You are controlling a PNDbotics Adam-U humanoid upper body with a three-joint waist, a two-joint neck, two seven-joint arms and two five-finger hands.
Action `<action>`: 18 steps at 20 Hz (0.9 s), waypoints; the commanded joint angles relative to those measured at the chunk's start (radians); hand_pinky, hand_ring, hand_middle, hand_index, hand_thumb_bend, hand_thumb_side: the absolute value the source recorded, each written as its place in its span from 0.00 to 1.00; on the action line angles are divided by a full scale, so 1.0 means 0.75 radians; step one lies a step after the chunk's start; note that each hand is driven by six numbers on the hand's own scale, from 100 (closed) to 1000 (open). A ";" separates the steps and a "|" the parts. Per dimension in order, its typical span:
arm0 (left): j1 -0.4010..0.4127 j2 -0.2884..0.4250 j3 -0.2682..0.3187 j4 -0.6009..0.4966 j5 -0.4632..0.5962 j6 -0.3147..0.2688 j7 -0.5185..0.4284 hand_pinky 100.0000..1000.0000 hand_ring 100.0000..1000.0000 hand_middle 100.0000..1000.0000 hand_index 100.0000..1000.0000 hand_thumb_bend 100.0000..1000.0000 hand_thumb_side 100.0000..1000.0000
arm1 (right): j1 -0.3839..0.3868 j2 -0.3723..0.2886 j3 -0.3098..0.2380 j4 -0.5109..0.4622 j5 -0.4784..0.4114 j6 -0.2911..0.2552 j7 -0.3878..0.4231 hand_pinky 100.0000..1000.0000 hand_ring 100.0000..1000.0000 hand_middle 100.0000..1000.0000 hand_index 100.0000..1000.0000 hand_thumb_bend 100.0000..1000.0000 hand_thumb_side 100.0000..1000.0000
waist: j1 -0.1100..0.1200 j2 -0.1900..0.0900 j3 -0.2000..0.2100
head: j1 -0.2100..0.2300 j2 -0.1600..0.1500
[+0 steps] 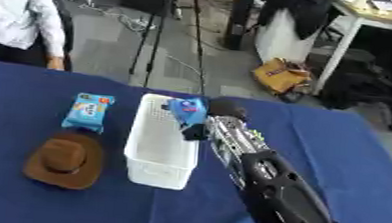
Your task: Pick up objects on the table and place them in the box.
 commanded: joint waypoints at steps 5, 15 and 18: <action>-0.038 -0.010 -0.006 -0.019 0.014 -0.005 -0.014 1.00 1.00 0.91 1.00 0.00 0.97 | -0.045 0.017 -0.047 0.072 0.041 0.003 -0.047 0.83 0.86 0.27 0.28 0.09 0.65 | 0.008 -0.013 0.033 | -0.038 -0.003; -0.061 -0.024 -0.010 -0.019 0.021 -0.011 -0.020 1.00 1.00 0.91 1.00 0.00 0.97 | -0.061 0.045 -0.100 0.169 0.036 -0.023 -0.114 0.84 0.87 0.33 0.49 0.22 0.68 | 0.014 0.006 0.084 | -0.071 -0.015; -0.062 -0.025 -0.010 -0.019 0.023 -0.012 -0.021 1.00 1.00 0.91 1.00 0.00 0.97 | -0.066 0.047 -0.107 0.185 0.033 -0.034 -0.121 0.84 0.88 0.34 0.52 0.25 0.70 | 0.014 0.010 0.089 | -0.073 -0.018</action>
